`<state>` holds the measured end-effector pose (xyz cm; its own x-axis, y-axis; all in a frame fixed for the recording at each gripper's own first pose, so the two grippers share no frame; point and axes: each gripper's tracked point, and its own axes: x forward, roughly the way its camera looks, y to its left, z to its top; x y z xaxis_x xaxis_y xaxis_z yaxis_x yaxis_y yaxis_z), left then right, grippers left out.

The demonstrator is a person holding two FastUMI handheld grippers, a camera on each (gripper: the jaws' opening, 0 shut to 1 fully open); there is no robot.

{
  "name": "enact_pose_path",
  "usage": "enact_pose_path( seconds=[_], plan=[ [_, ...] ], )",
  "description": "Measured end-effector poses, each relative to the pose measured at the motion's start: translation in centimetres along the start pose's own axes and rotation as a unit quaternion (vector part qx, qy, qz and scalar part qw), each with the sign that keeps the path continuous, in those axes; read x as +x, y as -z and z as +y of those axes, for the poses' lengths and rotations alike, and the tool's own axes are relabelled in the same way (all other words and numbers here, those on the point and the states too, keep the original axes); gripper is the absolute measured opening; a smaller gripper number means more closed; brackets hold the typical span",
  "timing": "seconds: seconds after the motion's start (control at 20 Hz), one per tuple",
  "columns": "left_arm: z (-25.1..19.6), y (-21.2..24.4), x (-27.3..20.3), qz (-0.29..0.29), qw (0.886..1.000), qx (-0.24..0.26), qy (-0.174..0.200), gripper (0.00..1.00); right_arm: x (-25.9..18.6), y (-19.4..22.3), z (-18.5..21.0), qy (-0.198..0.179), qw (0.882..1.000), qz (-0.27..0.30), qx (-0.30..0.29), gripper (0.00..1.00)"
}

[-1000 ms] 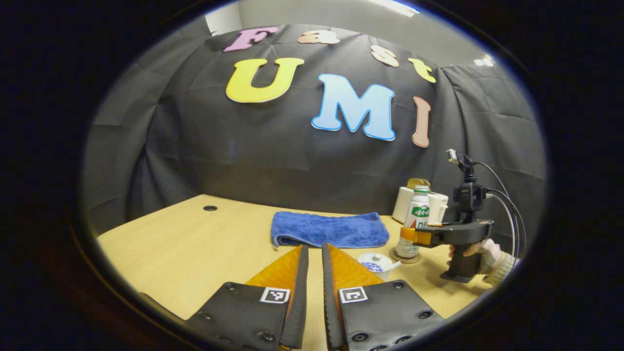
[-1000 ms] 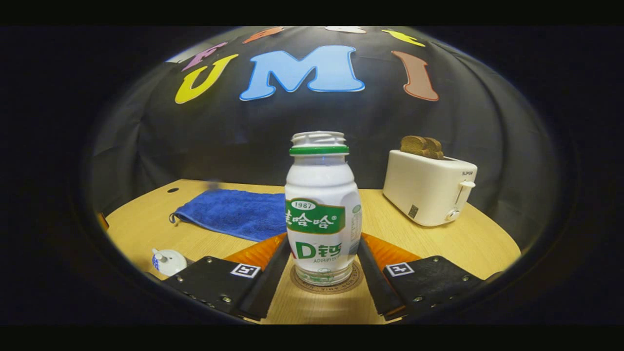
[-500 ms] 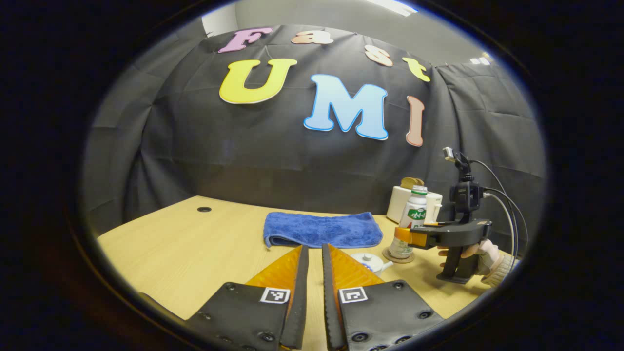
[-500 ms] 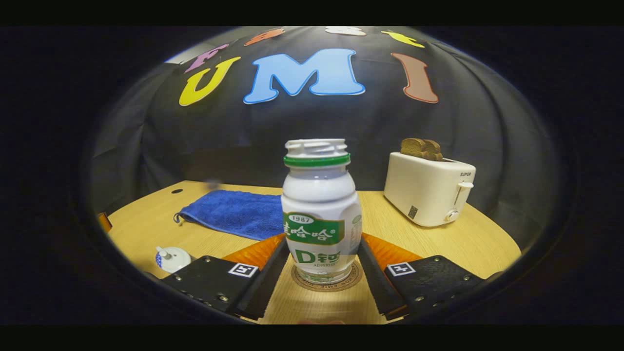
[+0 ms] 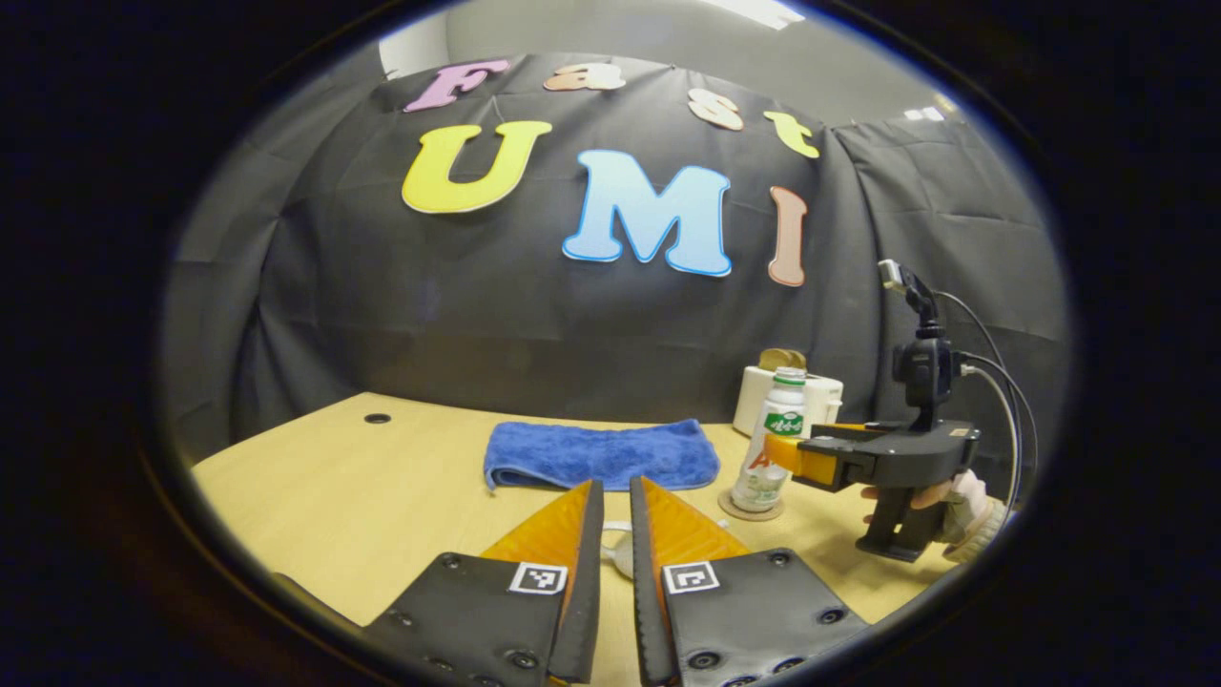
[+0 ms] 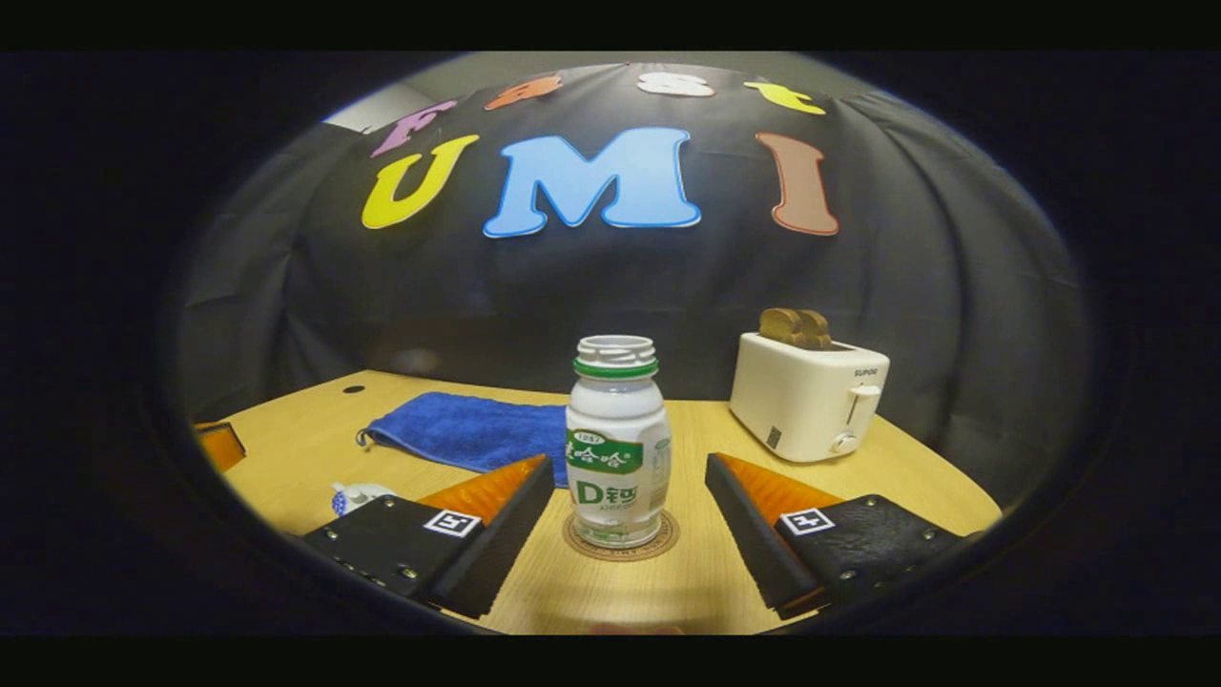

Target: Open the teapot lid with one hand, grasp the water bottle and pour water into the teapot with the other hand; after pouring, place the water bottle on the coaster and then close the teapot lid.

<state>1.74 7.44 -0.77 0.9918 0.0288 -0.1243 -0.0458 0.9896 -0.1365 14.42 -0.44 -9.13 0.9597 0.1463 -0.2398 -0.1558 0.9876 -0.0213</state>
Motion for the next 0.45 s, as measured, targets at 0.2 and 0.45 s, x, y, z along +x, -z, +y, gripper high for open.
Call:
enact_pose_path(
  seconds=[0.2, 0.45],
  plan=[
    [-2.3, -0.3, -0.5, -0.01, 1.0, 0.008, 0.008, 0.27, -3.7, -0.2, 0.9, -0.005, 1.0, -0.02, 0.011, 0.98],
    [-4.6, -0.9, -2.0, -0.029, 0.999, 0.017, 0.018, 0.26, -8.3, 0.2, 2.3, -0.006, 0.999, -0.044, 0.02, 0.98]
  ],
)
